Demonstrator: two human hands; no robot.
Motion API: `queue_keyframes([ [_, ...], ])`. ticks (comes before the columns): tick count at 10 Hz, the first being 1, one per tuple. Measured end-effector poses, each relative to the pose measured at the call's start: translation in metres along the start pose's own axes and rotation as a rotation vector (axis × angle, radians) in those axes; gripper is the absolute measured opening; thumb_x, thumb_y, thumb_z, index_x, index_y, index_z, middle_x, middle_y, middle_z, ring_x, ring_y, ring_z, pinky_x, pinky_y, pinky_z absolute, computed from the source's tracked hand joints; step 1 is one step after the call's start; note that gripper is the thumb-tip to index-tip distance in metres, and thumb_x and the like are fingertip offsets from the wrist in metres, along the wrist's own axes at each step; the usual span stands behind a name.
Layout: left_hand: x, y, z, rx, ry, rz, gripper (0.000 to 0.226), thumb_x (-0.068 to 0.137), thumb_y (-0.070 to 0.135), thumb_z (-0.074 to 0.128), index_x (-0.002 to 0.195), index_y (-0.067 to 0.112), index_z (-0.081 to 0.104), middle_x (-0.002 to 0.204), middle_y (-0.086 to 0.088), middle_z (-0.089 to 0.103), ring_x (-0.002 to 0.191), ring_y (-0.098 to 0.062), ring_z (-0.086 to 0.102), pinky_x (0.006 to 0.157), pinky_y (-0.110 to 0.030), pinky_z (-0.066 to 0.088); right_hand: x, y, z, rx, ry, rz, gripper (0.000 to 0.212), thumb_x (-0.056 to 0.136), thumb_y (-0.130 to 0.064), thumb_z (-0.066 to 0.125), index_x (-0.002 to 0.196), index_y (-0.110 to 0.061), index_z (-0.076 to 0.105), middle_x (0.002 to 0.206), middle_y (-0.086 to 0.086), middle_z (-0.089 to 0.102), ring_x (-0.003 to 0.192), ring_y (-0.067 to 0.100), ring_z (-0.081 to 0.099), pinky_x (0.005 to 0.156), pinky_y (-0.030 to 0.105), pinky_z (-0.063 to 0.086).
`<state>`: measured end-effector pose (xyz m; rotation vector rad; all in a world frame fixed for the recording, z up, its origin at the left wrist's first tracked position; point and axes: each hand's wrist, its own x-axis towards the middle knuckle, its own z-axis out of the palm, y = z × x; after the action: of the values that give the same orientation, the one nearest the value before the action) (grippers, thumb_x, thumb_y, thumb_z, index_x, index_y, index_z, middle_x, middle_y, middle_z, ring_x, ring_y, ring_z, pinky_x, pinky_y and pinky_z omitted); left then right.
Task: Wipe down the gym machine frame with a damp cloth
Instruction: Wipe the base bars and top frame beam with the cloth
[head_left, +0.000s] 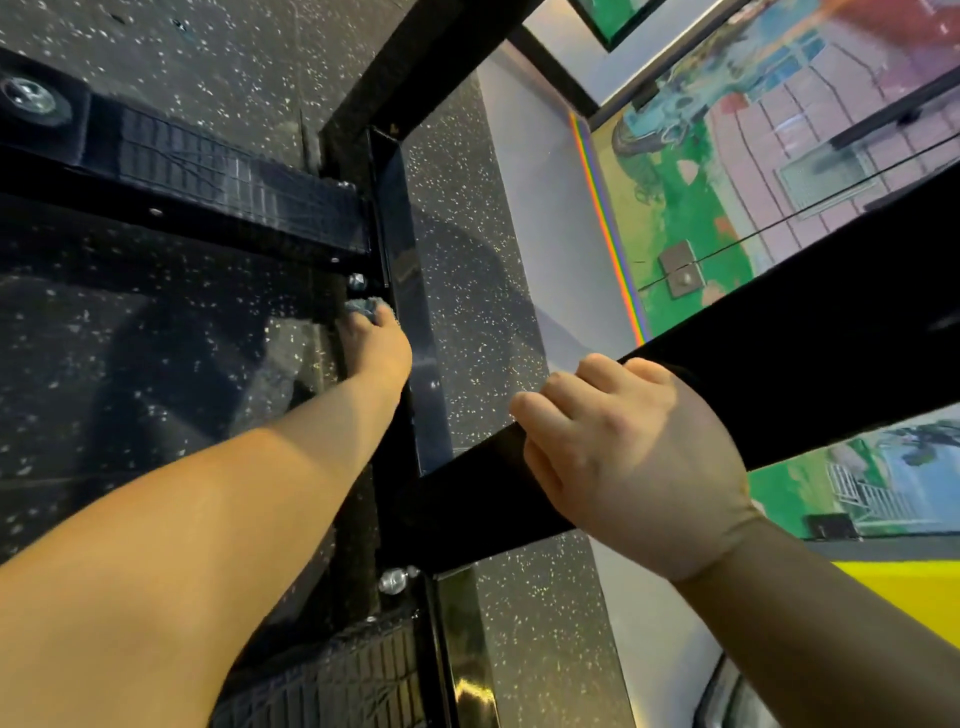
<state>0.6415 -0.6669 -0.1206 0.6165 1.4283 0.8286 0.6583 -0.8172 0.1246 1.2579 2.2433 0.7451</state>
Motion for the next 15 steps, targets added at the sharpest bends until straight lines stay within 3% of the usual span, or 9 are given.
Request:
queue_keyframes([
  [2, -0.101, -0.057, -0.011, 0.036, -0.05, 0.032, 0.04, 0.101, 0.021, 0.034, 0.129, -0.007, 0.04, 0.138, -0.026, 0.039, 0.127, -0.036, 0.039, 0.105, -0.038, 0.029, 0.0, 0.0, 0.0, -0.038, 0.031, 0.021, 0.018, 0.077, -0.012, 0.056, 0.062, -0.016, 0.048, 0.057, 0.0, 0.043, 0.051, 0.023, 0.044, 0.052, 0.029, 0.018],
  [4, -0.134, -0.066, -0.036, 0.094, -0.273, -0.289, 0.044, 0.104, 0.018, 0.025, 0.142, -0.003, 0.024, 0.147, -0.02, 0.029, 0.135, -0.029, 0.031, 0.105, -0.03, 0.025, 0.004, -0.001, -0.003, -0.005, 0.01, 0.061, 0.021, 0.078, -0.018, 0.04, 0.06, -0.017, 0.051, 0.054, -0.001, 0.046, 0.05, 0.024, 0.048, 0.051, 0.025, 0.022],
  [6, -0.178, -0.04, -0.042, 0.868, -0.444, 0.185, 0.043, 0.101, 0.006, 0.027, 0.143, -0.002, 0.024, 0.147, -0.019, 0.029, 0.137, -0.035, 0.023, 0.112, -0.044, 0.018, -0.002, -0.003, -0.015, 0.054, 0.042, 0.157, 0.031, 0.076, -0.023, 0.035, 0.061, -0.017, 0.061, 0.057, -0.002, 0.053, 0.059, 0.024, 0.055, 0.053, 0.024, 0.029],
  [8, -0.237, 0.011, -0.037, 0.01, -0.385, 0.031, 0.046, 0.102, 0.008, 0.027, 0.145, -0.005, 0.019, 0.156, -0.017, 0.011, 0.143, -0.028, 0.014, 0.114, -0.031, 0.014, -0.04, 0.018, -0.07, 0.002, 0.191, 0.477, 0.026, 0.078, -0.023, 0.048, 0.084, -0.019, 0.072, 0.096, 0.002, 0.068, 0.098, 0.031, 0.061, 0.083, 0.039, 0.041],
  [9, -0.267, 0.062, -0.035, 0.011, -0.478, 0.316, 0.05, 0.102, 0.012, 0.028, 0.148, 0.001, 0.01, 0.158, -0.01, -0.002, 0.146, -0.019, 0.001, 0.112, -0.02, 0.004, -0.064, 0.035, -0.105, -0.009, 0.275, 0.561, 0.024, 0.076, -0.02, 0.052, 0.086, -0.016, 0.073, 0.105, 0.009, 0.068, 0.11, 0.035, 0.059, 0.094, 0.043, 0.042],
  [11, -0.306, 0.172, -0.021, 0.032, -0.507, 0.711, 0.05, 0.102, 0.009, 0.024, 0.147, -0.003, 0.009, 0.158, -0.014, -0.002, 0.146, -0.02, -0.002, 0.116, -0.026, 0.0, -0.096, 0.049, -0.174, -0.099, 0.234, 0.686, 0.027, 0.077, -0.027, 0.054, 0.094, -0.018, 0.073, 0.113, 0.009, 0.067, 0.118, 0.035, 0.056, 0.095, 0.045, 0.044],
  [13, -0.355, 0.248, -0.02, 0.008, -0.503, 0.758, 0.048, 0.102, 0.009, 0.026, 0.147, 0.001, 0.015, 0.156, -0.016, 0.009, 0.145, -0.025, 0.009, 0.115, -0.027, 0.007, -0.147, 0.074, -0.213, -0.031, 0.148, 0.722, 0.044, 0.065, -0.013, 0.081, 0.108, -0.009, 0.07, 0.123, 0.017, 0.062, 0.118, 0.038, 0.057, 0.09, 0.053, 0.05],
  [14, -0.393, 0.246, -0.021, -0.071, -0.513, 0.897, 0.049, 0.102, 0.019, 0.03, 0.149, 0.012, 0.018, 0.155, -0.008, 0.021, 0.142, -0.019, 0.021, 0.114, -0.025, 0.018, -0.171, 0.082, -0.237, -0.032, 0.023, 0.817, 0.067, 0.064, -0.027, 0.084, 0.126, -0.015, 0.06, 0.134, 0.012, 0.056, 0.12, 0.036, 0.056, 0.092, 0.049, 0.049],
  [15, -0.416, 0.221, -0.017, -0.102, -0.514, 1.062, 0.054, 0.102, 0.018, 0.03, 0.151, 0.016, 0.007, 0.155, 0.012, -0.005, 0.14, 0.001, -0.005, 0.106, -0.004, -0.002, -0.202, 0.09, -0.273, 0.089, -0.259, 0.994, 0.073, 0.092, -0.056, 0.047, 0.151, -0.033, 0.01, 0.153, -0.006, 0.03, 0.131, 0.022, 0.045, 0.095, 0.038, 0.046],
])
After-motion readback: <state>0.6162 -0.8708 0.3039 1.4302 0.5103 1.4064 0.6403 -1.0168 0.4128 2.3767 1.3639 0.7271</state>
